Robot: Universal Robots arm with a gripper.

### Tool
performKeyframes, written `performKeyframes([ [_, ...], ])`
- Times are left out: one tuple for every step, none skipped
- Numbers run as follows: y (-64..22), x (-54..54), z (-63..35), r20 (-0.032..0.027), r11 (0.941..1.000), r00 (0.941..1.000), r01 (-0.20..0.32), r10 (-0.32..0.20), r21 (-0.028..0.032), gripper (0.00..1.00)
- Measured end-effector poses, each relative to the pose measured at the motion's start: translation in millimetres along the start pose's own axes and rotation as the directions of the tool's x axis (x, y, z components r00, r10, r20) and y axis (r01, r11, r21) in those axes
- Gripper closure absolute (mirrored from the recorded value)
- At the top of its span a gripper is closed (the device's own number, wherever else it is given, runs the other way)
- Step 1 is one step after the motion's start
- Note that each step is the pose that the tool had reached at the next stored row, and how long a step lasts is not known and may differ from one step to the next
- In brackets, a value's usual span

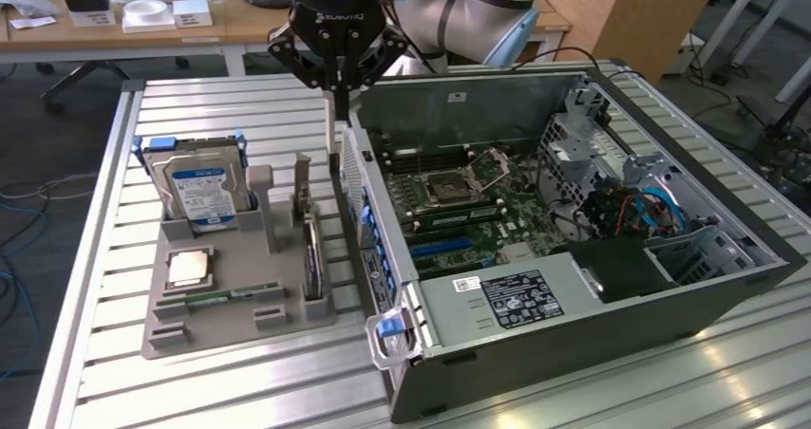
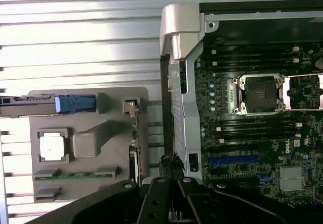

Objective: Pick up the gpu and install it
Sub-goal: 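Reach for the gpu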

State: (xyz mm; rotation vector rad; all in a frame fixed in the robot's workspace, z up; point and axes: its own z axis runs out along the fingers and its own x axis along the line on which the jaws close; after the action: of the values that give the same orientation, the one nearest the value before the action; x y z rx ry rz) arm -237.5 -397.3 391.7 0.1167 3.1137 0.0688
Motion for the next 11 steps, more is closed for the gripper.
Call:
performKeyframes([
  [-0.1,0.8,0.0,0.0,1.0,1.0,0.0,0.0,0.0,0.86],
  [-0.1,1.5,0.0,0.0,1.0,1.0,0.0,0.0,-0.0001,0.86],
  [-0.2,2.2,0.0,0.0001,1.0,1.0,0.0,0.0,0.0,0.86],
  [-0.2,2.8,0.0,0.0,1.0,1.0,0.0,0.0,0.0,0.86],
  [-0.2,3.5,0.0,0.0,1.0,1.0,0.0,0.0,0.0,0.86],
  [-0.3,4.1,0.0,0.0,1.0,1.0,0.0,0.0,0.0,0.86],
  [-0.3,4.5,0.0,0.0,1.0,1.0,0.0,0.0,0.0,0.86],
  [-0.3,4.8,0.0,0.0,1.0,1.0,0.0,0.0,0.0,0.86],
  [-0.4,4.9,0.0,0.0,1.0,1.0,0.0,0.0,0.0,0.86],
  [-0.4,4.9,0.0,0.0,1.0,1.0,0.0,0.0,0.0,0.86],
  [-0.4,5.0,-0.1,0.0,1.0,1.0,0.0,0.0,0.0,0.86],
])
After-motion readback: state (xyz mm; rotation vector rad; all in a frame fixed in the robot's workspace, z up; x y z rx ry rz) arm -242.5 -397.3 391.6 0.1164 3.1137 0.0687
